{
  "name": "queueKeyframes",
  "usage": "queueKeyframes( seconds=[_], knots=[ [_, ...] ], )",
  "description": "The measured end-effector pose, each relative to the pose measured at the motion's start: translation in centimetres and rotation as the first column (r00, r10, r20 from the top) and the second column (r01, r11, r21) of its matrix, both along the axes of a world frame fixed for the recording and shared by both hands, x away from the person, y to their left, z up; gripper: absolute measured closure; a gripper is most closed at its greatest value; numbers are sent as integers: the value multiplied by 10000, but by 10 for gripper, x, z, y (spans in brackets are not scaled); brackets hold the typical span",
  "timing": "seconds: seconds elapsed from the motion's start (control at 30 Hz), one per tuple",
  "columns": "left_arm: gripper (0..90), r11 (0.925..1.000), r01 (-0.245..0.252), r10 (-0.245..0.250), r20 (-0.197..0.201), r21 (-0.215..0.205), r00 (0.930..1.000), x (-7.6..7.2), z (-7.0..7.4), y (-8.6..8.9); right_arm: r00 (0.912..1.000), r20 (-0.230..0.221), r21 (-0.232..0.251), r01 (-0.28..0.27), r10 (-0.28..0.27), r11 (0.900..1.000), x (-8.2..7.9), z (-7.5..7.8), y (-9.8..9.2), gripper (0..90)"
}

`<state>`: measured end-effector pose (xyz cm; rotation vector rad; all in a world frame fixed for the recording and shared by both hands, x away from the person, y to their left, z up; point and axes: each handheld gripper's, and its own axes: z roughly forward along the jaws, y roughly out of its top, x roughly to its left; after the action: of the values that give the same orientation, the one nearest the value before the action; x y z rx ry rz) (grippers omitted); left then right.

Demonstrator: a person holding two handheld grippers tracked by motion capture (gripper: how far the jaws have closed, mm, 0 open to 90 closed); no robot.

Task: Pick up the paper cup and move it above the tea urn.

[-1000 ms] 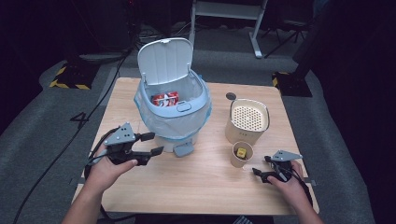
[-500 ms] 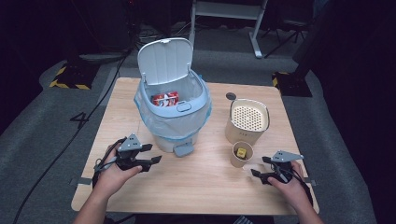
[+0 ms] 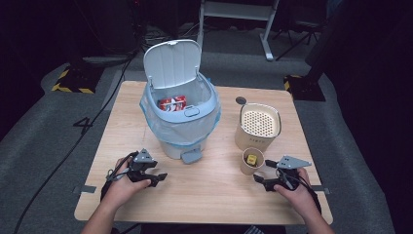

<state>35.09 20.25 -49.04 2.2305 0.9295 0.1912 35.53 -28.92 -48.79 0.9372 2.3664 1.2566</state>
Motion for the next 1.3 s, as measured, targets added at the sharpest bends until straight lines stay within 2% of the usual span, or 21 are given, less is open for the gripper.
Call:
queueKeyframes(
  seconds=[0.07, 0.13, 0.23, 0.33, 0.43, 0.53, 0.7, 0.77, 0.93, 1.1, 1.17, 1.3],
  knots=[
    [342, 9997, 145, -146, 52, 202, 9999, 2, -3, 0, 9999, 37, 251, 127, -128, 9996, 2, -1, 5, 186],
    [306, 9998, 146, -149, 210, 156, 9997, 5, -6, 0, 9995, -27, 685, 327, -326, 9971, 6, -4, 11, 188],
    [301, 9993, 213, -228, 472, 302, 9986, 6, -7, 0, 9992, -22, 731, 408, -407, 9965, 9, -5, 13, 193],
    [219, 9988, 275, -316, 1055, 397, 9939, 9, -13, -1, 9993, -15, 701, 371, -371, 9968, 13, -7, 18, 193],
    [165, 9989, 124, -171, 1032, 460, 9945, 11, -14, -4, 9994, -67, 654, 343, -340, 9973, 16, -9, 21, 202],
    [148, 9989, 63, -111, 1029, 473, 9946, 11, -14, -5, 9993, -213, 578, 317, -305, 9978, 18, -11, 25, 221],
    [140, 9989, -16, -31, 1000, 466, 9950, 12, -14, -6, 9996, -109, 654, 280, -274, 9975, 21, -12, 27, 234],
    [121, 9988, 8, -55, 955, 492, 9954, 13, -14, -7, 9999, -46, 720, 104, -101, 9973, 20, -11, 27, 284],
    [114, 9988, 18, -65, 950, 490, 9955, 14, -14, -7, 10000, 83, 634, 29, -34, 9980, 19, -10, 27, 288],
    [112, 9986, -19, -32, 958, 528, 9954, 14, -14, -7, 9997, 227, 926, 32, -54, 9957, 15, -2, 22, 291],
    [110, 9980, -396, 348, 943, 495, 9949, 13, -14, -8, 9999, 162, 1059, 3, -20, 9944, 13, 5, 19, 291],
    [103, 9970, -554, 500, 964, 541, 9941, 13, -14, -9, 9997, 263, 1001, -28, 2, 9950, 11, 12, 16, 292]
  ],
)
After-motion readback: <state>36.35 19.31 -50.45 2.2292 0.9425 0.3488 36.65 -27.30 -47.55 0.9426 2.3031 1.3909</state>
